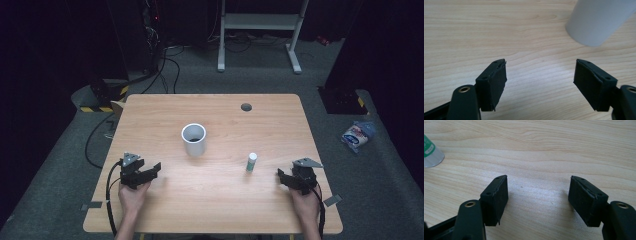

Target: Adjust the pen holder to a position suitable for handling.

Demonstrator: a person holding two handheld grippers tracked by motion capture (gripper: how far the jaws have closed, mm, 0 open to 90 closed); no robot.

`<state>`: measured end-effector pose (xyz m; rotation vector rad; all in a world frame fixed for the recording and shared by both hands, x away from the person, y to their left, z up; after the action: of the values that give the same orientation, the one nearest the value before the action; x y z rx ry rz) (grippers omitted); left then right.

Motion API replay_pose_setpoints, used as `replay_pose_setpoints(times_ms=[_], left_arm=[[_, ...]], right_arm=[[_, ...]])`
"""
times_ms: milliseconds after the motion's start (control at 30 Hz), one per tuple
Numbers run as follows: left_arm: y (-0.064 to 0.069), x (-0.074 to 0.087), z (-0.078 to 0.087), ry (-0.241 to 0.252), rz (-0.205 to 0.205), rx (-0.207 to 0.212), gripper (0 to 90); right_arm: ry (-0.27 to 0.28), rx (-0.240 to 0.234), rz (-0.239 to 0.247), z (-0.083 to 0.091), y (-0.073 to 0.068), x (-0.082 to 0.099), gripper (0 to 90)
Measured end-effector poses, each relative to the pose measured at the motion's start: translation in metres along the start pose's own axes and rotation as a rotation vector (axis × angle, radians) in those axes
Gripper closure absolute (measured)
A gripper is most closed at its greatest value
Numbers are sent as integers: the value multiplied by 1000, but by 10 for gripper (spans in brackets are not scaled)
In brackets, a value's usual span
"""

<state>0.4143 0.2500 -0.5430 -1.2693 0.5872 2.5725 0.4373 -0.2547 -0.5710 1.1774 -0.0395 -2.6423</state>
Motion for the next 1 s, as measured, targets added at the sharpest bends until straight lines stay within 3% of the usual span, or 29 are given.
replay_pose_setpoints(times_ms=[567,633,800,1000], left_arm=[[19,-22,-6,16,-17,53,264],[23,-25,-7,14,-46,40,264],[32,-35,-9,4,-72,61,264],[41,-43,-12,9,-82,78,264]], right_arm=[[0,-1,2,0,0,0,317],[-1,-2,2,0,0,0,314],[-1,-2,3,0,0,0,312],[-1,-2,2,0,-1,0,312]])
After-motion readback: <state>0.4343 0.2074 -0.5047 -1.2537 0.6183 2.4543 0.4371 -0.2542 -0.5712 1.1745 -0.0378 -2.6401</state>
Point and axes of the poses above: each handheld gripper's, and its own axes: z roughly backward along the jaws, x roughly out of its underside, y roughly to its right, the point moved 7 cm from there along -z, roughly forward along the jaws, and after that the axes turned 9 degrees about x, right-handed, at the moved point
